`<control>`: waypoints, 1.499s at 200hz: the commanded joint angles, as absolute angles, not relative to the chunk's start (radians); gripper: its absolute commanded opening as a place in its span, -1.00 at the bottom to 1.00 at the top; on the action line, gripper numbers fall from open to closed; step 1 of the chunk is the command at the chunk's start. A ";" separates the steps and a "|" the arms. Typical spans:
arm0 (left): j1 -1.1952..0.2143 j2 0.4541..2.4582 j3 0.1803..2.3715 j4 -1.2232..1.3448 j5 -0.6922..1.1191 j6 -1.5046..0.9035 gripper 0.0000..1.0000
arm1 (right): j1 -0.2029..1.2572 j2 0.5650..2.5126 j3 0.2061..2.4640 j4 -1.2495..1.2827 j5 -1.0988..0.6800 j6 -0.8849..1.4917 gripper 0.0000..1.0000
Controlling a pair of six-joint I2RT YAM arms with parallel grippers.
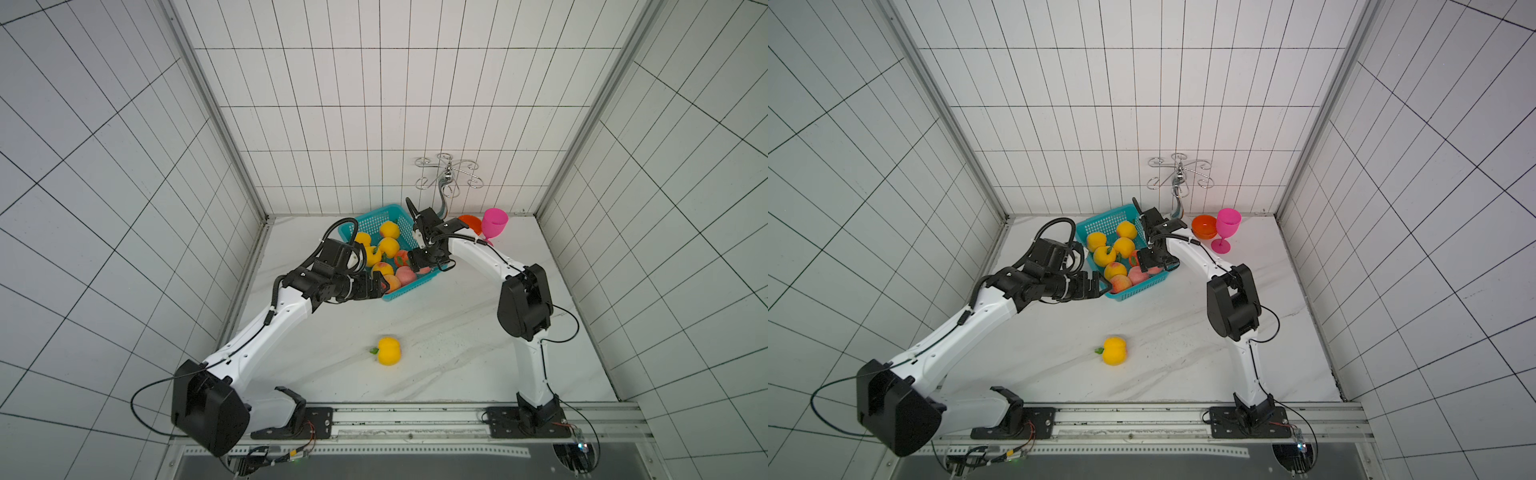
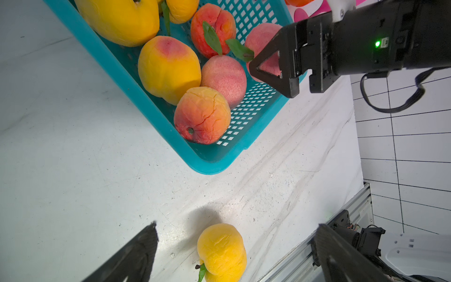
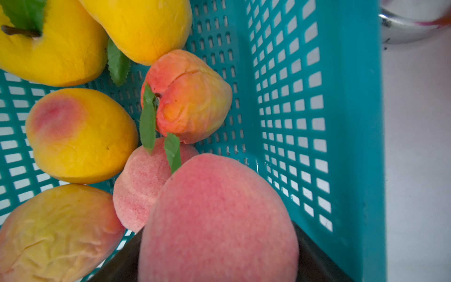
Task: Put the peaches into the basket
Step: Place the peach in the basket, then pick up the peach from the center of the board.
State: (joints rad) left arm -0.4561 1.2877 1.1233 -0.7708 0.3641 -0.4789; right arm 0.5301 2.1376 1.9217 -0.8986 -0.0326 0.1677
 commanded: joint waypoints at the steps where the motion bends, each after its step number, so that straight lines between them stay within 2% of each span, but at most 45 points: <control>1: -0.451 1.259 1.119 -0.783 0.372 -0.473 0.97 | 0.526 2.110 1.898 -0.891 -0.026 0.167 0.67; 49: -0.451 1.231 1.091 -0.785 0.376 -0.483 0.97 | 0.528 2.063 1.869 -0.885 -0.019 0.179 0.77; 151: -0.451 1.139 1.028 -0.811 0.355 -0.510 0.97 | 0.576 1.884 1.777 -0.900 0.047 0.220 0.78; 219: -0.481 1.042 0.932 -0.832 0.361 -0.560 0.97 | 0.752 1.613 1.510 -0.913 0.151 0.395 0.93; 264: -0.614 0.979 0.860 -0.812 0.320 -0.630 0.97 | 0.899 1.427 1.371 -0.944 0.246 0.541 0.95; 300: -0.664 0.916 0.795 -0.804 0.324 -0.699 0.97 | 0.982 1.328 1.282 -0.957 0.297 0.621 0.95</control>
State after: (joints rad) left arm -0.6411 0.9600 0.8268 -0.8261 0.3454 -0.6373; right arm 0.9417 1.3773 1.3483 -0.9154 0.2218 0.5194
